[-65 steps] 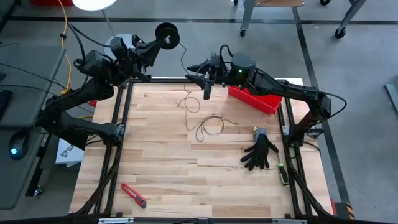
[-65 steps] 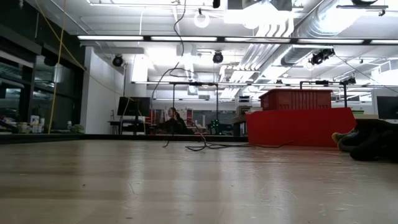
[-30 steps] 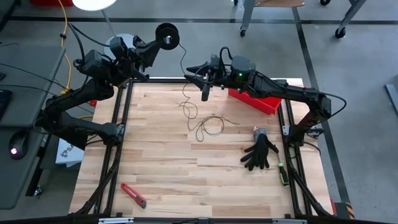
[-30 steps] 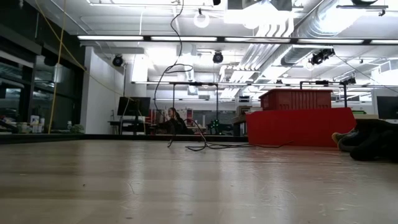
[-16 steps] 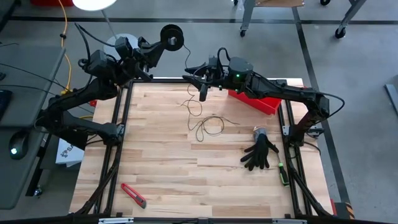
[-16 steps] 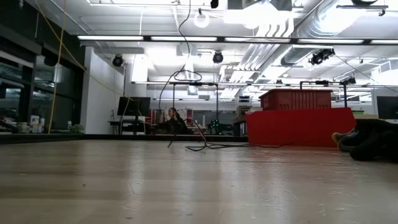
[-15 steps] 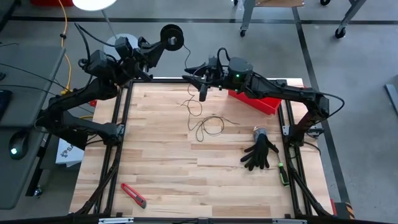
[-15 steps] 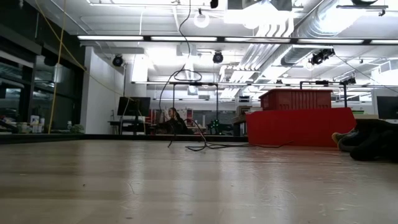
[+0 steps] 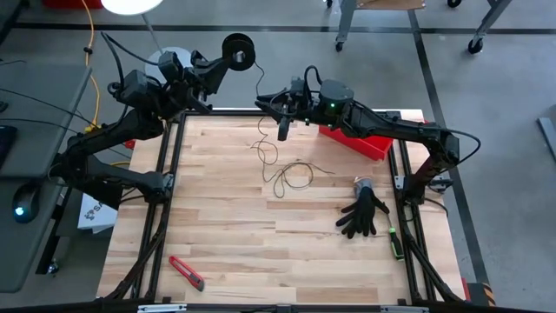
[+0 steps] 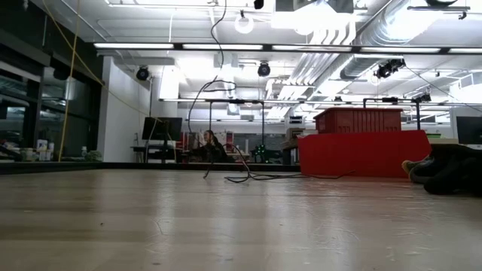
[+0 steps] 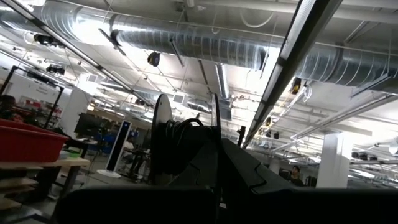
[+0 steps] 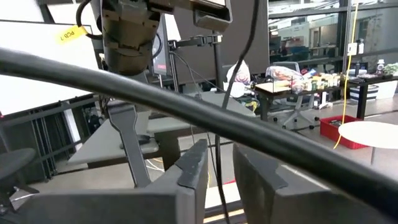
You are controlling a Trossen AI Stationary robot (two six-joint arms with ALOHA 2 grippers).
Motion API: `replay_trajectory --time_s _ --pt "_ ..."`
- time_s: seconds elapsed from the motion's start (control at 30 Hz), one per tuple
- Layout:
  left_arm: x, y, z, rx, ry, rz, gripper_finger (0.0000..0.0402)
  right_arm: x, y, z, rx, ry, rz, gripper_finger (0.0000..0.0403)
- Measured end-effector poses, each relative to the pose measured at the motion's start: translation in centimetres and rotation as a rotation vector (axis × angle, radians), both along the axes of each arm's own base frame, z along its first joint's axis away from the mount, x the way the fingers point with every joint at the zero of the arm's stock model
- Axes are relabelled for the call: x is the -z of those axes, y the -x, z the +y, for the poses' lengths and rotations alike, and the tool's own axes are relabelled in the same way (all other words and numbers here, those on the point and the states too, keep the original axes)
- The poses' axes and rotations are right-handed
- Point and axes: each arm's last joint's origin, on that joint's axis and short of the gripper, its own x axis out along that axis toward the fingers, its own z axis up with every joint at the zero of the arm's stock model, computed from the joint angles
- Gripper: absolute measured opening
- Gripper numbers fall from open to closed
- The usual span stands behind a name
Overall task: Coil cords
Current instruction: Coil the black wire on the spool
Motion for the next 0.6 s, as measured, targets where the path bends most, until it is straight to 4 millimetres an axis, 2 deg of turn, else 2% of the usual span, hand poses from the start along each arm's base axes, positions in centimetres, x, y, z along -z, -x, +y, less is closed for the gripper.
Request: replay_trajectory --time_s 0.13,0.27,0.5,0.6 --pt "0.0 0.0 0.0 -0.010 -0.010 0.005 0.0000 0.0 0.0 0.0 0.000 0.001 -0.002 0.0013" --pt "0.0 0.1 0.1 -0.007 0.010 -0.004 0.0000 -0.1 -0.1 0.6 -0.018 -0.024 -0.018 0.0003" --pt "0.2 -0.5 0.2 0.229 0.352 -0.133 0.0000 -0.4 -1.6 4.5 -0.121 0.000 -0.148 0.0001" --pt "0.5 -1.1 0.2 0.343 0.516 -0.177 0.0000 -0.1 -2.4 5.4 -0.138 0.022 -0.185 0.0001"
